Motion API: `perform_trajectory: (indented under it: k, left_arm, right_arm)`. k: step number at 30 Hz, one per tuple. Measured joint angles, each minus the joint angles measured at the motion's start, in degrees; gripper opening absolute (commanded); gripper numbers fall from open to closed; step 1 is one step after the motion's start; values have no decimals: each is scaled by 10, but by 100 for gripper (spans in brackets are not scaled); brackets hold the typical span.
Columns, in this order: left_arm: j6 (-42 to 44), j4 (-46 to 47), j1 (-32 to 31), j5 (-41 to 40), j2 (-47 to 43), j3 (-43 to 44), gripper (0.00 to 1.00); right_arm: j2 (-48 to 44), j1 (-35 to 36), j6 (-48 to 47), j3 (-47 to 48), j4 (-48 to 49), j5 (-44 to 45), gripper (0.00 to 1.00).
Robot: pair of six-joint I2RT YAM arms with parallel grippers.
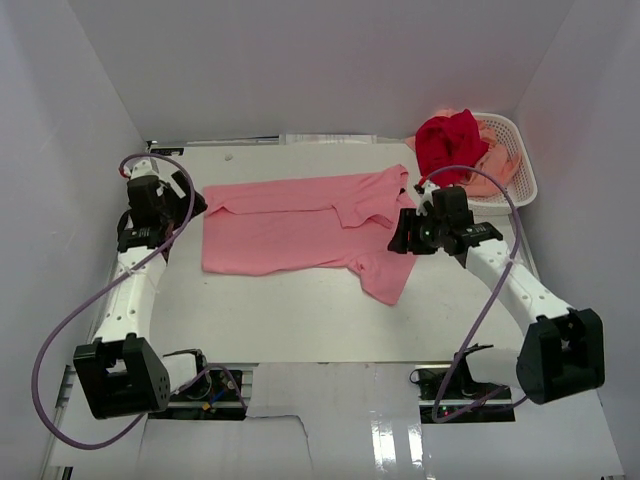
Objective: Fold and stack the t-shirts
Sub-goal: Fold the flattened tshirt in 1/3 of the way, then grap the side of the flattened tshirt closest away from the robot with both arms
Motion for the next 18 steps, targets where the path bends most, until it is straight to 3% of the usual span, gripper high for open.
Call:
perform_trajectory:
  k: [7,13,18]
  left_arm:
    - [-24,-26,0,10,-36,-59,98]
    - [-74,-48,13,29,31,-70,98]
    - [-108,-54,38,47,75,-81,98]
  right_arm:
    - [-110,56,18,-120,-52,6,59]
    - [-134,78,47,-200,-71,9,56]
    - [-130,79,58,-212,-72,17,55]
